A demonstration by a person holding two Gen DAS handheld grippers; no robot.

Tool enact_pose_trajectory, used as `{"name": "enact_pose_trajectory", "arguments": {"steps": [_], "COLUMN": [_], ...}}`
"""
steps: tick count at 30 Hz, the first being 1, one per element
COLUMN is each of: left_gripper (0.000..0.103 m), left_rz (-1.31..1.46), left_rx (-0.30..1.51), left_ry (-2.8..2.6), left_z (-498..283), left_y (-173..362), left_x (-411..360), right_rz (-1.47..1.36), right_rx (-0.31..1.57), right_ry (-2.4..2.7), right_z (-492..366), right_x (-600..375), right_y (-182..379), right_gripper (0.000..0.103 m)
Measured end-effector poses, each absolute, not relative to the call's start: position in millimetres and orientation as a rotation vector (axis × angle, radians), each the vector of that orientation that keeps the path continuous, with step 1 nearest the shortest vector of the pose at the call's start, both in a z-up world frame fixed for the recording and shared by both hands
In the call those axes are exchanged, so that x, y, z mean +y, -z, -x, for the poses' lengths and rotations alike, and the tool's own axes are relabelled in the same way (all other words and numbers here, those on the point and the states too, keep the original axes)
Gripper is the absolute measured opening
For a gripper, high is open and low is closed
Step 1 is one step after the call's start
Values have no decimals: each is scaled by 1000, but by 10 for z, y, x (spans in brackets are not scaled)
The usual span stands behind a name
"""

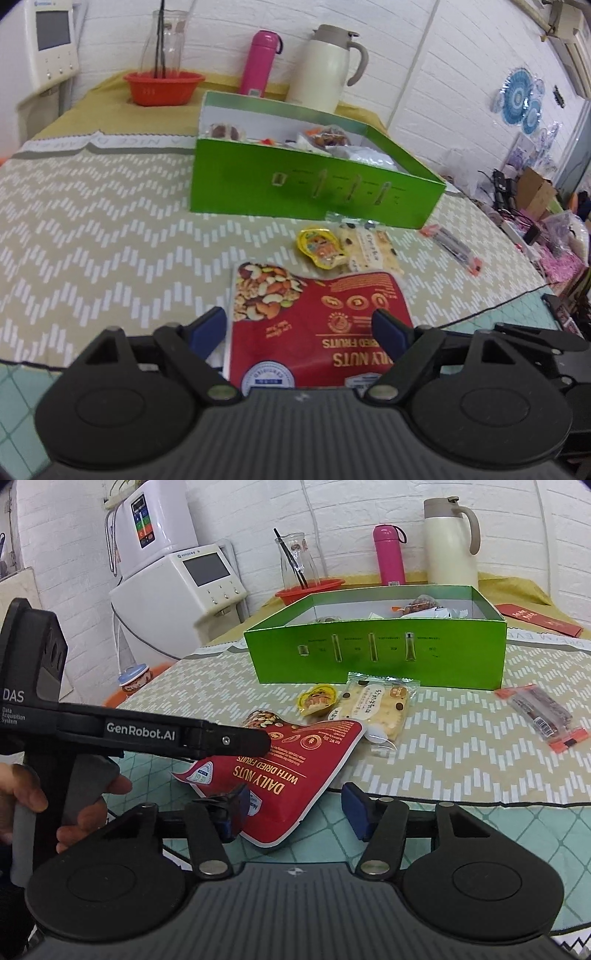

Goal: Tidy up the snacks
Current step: 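Grasp the red Daily Nuts bag with the left gripper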

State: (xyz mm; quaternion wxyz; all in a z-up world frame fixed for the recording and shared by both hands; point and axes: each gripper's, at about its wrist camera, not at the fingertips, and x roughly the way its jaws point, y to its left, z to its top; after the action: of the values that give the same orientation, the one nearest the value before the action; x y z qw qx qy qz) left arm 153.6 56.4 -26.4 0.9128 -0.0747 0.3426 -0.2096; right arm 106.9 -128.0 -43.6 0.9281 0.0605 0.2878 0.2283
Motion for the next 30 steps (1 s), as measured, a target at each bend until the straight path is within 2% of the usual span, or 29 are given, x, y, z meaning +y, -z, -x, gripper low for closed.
{"name": "enact_pose_trajectory", "arguments": {"steps": [1, 3, 4, 5, 8, 13, 14, 15, 16, 17, 18, 19, 20, 23, 24, 25, 26, 28, 30], "left_gripper": [84, 84, 84, 84, 84, 84, 83, 82, 81, 78, 70, 64, 52, 44, 41, 40, 38, 34, 30], "left_rz": [141, 130, 138, 162, 230, 174, 164, 162, 160, 158, 160, 167, 186, 236, 244, 244, 251, 260, 273], "left_rx": [704, 700, 699, 701, 714, 713, 711, 709, 709, 710, 712, 717, 722, 724, 722, 718, 717, 711, 698], "left_ry": [429, 436, 436, 444, 444, 469, 476, 474, 471, 470, 468, 465, 472, 461, 454, 450, 445, 438, 442], "left_z": [-1510, -1468, -1454, -1452, -1476, -1493, -1486, -1481, -1478, -1480, -1483, -1486, -1493, -1499, -1490, -1477, -1460, -1418, -1366], "left_y": [266, 272, 274, 273, 262, 261, 264, 266, 264, 264, 261, 255, 252, 254, 253, 253, 254, 243, 208], "left_x": [542, 525, 535, 561, 611, 462, 437, 427, 426, 443, 463, 487, 521, 574, 568, 561, 561, 568, 578], "right_rz": [-105, -74, -88, -93, -121, -82, -88, -105, -116, -122, -125, -126, -128, -128, -110, -112, -125, -133, -126], "right_rx": [584, 575, 578, 583, 595, 597, 596, 596, 595, 592, 590, 587, 582, 568, 561, 561, 558, 554, 550], "right_ry": [-443, -420, -413, -408, -432, -450, -458, -474, -491, -507, -517, -520, -521, -508, -491, -484, -481, -466, -443], "right_z": [-1074, -1078, -1082, -1085, -1076, -1059, -1059, -1061, -1059, -1051, -1038, -1029, -1024, -1047, -1062, -1066, -1065, -1051, -1024], "right_x": [-1265, -1278, -1324, -1373, -1509, -1454, -1452, -1466, -1478, -1489, -1495, -1493, -1490, -1429, -1388, -1375, -1381, -1412, -1439], "right_y": [433, 436, 438, 446, 463, 451, 453, 456, 461, 463, 461, 464, 467, 471, 474, 465, 459, 452, 426], "right_gripper": [81, 46, 39, 17, 15, 18, 24, 37, 43, 56, 64, 65, 68, 76, 59, 57, 45, 37, 18]}}
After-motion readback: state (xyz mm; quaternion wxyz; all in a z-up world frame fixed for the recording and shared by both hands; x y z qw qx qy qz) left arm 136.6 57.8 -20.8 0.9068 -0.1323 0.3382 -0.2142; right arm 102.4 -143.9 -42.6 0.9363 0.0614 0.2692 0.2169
